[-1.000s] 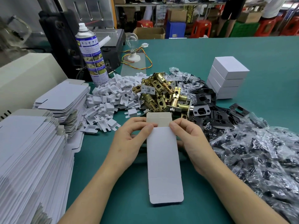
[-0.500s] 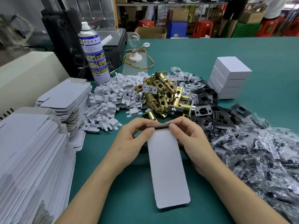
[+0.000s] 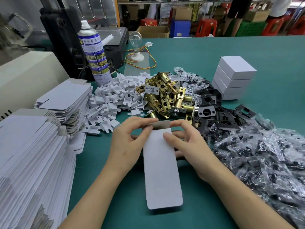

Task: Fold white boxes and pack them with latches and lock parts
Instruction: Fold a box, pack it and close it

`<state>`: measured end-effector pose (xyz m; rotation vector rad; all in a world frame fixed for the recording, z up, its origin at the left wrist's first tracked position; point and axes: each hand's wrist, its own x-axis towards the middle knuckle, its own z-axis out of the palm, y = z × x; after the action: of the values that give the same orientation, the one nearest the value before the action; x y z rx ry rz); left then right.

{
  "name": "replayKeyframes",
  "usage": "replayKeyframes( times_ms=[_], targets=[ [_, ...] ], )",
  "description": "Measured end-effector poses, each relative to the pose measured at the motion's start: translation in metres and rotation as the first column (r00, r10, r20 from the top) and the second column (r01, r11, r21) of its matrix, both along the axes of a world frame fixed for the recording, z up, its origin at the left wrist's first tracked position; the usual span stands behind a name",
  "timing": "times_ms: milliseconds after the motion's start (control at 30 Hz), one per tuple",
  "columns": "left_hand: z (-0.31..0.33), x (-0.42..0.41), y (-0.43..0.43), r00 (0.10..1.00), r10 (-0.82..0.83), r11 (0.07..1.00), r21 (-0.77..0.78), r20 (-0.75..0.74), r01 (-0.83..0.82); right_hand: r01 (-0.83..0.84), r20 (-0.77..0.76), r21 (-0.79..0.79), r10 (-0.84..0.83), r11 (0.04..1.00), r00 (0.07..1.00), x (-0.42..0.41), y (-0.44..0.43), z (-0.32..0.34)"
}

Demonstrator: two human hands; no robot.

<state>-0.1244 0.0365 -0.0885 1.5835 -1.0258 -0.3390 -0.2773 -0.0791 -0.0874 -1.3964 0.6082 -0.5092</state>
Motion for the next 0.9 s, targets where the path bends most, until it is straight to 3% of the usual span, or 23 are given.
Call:
replayKeyframes(
  times_ms=[133, 433, 700, 900],
  targets=[
    [0.000, 0.001, 0.001, 0.999, -0.045, 0.999, -0.003, -0.031, 0.045, 0.005, 0.002, -0.033, -0.005, 0.999, 1.000, -0.001, 0.000, 0.002],
    [0.005, 0.005, 0.001, 0.916, -0.129, 0.981, 0.087, -0.380, 0.174, 0.033, 0.064, -0.095, -0.027, 0.995, 0.998, 0.000, 0.000, -0.001],
    [0.010, 0.002, 0.004, 0.881, -0.181, 0.959, 0.121, -0.437, 0.257, 0.070, 0.057, -0.192, -0.061, 0.979, 0.997, 0.000, -0.002, -0.002],
    [0.010, 0.002, 0.003, 0.866, -0.184, 0.956, 0.119, -0.465, 0.267, 0.008, 0.062, -0.110, -0.001, 0.994, 0.998, -0.002, -0.002, 0.004]
  ],
)
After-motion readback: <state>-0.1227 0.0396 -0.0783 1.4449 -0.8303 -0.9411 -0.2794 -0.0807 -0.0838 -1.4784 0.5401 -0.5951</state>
